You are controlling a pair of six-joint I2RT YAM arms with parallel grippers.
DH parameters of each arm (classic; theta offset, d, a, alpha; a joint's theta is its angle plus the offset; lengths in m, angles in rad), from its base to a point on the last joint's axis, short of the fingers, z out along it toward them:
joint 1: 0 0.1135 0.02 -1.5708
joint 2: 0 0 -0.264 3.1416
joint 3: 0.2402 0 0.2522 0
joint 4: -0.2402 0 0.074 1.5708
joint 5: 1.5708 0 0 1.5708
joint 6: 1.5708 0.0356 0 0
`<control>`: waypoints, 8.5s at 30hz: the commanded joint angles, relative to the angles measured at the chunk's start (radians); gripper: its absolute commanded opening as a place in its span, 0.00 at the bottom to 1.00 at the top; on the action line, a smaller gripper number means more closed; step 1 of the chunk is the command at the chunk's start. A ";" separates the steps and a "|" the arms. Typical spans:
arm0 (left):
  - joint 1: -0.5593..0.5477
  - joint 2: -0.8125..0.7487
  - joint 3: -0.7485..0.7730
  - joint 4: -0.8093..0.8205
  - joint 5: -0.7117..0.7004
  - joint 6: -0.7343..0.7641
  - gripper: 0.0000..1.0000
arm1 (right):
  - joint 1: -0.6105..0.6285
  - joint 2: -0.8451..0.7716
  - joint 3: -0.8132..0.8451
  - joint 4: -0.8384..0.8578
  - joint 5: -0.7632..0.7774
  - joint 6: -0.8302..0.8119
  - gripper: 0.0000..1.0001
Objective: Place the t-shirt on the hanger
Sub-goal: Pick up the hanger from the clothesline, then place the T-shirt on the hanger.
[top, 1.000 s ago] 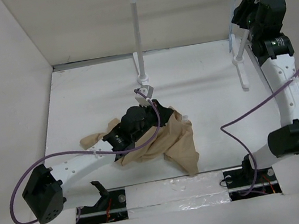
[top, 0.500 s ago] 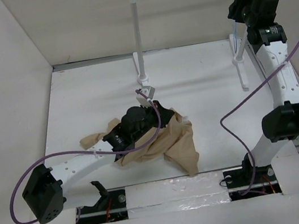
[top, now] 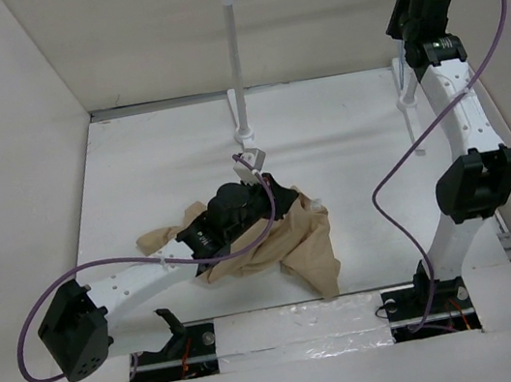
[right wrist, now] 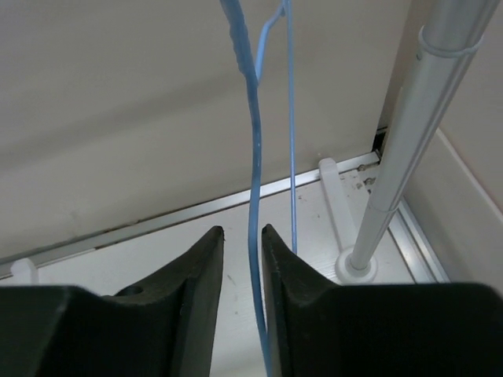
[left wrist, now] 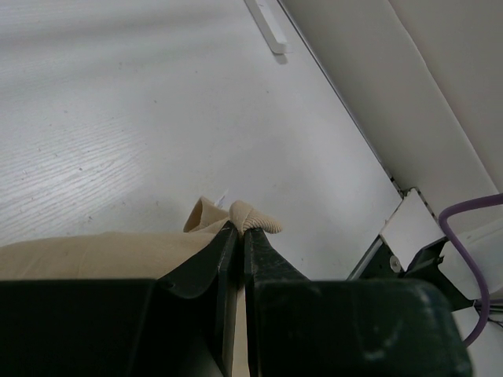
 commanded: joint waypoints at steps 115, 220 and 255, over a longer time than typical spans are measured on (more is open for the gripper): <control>0.180 -0.188 0.427 -0.312 0.148 0.116 0.00 | 0.540 -1.106 -1.175 0.432 -0.858 0.269 0.00; 0.180 -0.236 0.254 -0.217 -0.088 0.022 0.00 | 0.941 -1.057 -1.507 0.833 -0.128 0.169 0.00; 0.180 -0.265 0.242 -0.142 -0.290 0.042 0.00 | 0.907 -0.618 -1.512 0.939 -0.385 0.188 0.00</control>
